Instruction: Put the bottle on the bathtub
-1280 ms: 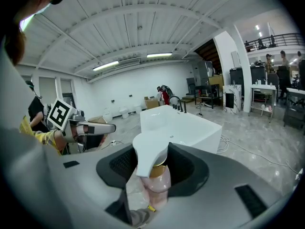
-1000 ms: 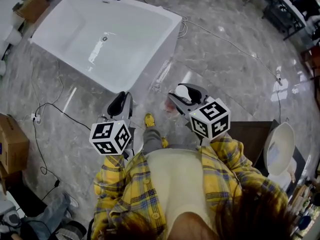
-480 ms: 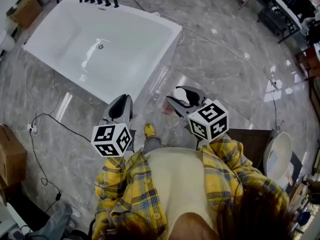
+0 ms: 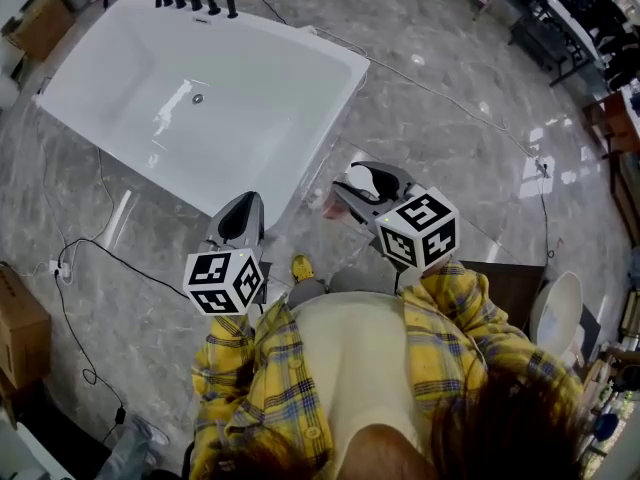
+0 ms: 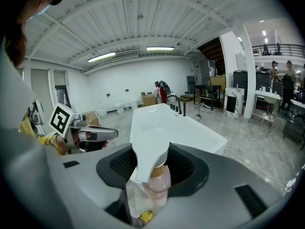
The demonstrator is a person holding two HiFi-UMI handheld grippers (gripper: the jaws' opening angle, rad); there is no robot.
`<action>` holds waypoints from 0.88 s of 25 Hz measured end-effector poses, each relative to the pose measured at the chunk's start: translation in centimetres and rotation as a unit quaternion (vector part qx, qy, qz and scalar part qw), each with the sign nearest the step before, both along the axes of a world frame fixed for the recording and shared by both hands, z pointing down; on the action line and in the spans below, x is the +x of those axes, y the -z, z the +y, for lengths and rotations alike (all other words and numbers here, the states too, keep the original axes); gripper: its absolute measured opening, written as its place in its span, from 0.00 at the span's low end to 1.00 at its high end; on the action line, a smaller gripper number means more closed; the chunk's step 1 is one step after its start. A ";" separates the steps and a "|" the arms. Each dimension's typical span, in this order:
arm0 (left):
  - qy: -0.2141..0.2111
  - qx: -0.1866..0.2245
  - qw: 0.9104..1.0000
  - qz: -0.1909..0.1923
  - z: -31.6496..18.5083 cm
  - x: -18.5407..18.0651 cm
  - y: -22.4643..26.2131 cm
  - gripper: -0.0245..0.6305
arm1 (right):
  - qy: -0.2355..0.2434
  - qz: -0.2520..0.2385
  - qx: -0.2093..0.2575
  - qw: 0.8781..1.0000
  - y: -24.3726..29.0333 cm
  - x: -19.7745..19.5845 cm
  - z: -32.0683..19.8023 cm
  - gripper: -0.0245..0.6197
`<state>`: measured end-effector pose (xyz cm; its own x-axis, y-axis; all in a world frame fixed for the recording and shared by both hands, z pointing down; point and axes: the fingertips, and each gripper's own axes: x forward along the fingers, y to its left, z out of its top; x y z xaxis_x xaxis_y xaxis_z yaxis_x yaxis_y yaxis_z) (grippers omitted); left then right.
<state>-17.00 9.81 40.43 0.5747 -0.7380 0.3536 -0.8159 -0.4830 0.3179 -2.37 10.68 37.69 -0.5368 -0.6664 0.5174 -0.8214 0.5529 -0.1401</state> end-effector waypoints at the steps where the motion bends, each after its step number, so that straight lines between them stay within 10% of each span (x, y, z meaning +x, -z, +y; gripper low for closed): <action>1: -0.001 0.000 1.000 -0.001 -0.5 -0.1 -0.1 0.07 | -0.001 0.002 0.003 1.000 0.1 -0.1 -0.6 0.32; 22: 0.015 0.022 1.000 0.012 -8.5 1.0 0.1 0.07 | -0.002 -0.001 0.015 1.000 0.1 2.1 -11.7 0.32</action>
<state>-15.96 1.32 40.31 0.5597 -0.7703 0.3057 -0.8227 -0.4721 0.3167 -0.26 -1.04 37.57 -0.5346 -0.6841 0.4961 -0.8235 0.5536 -0.1240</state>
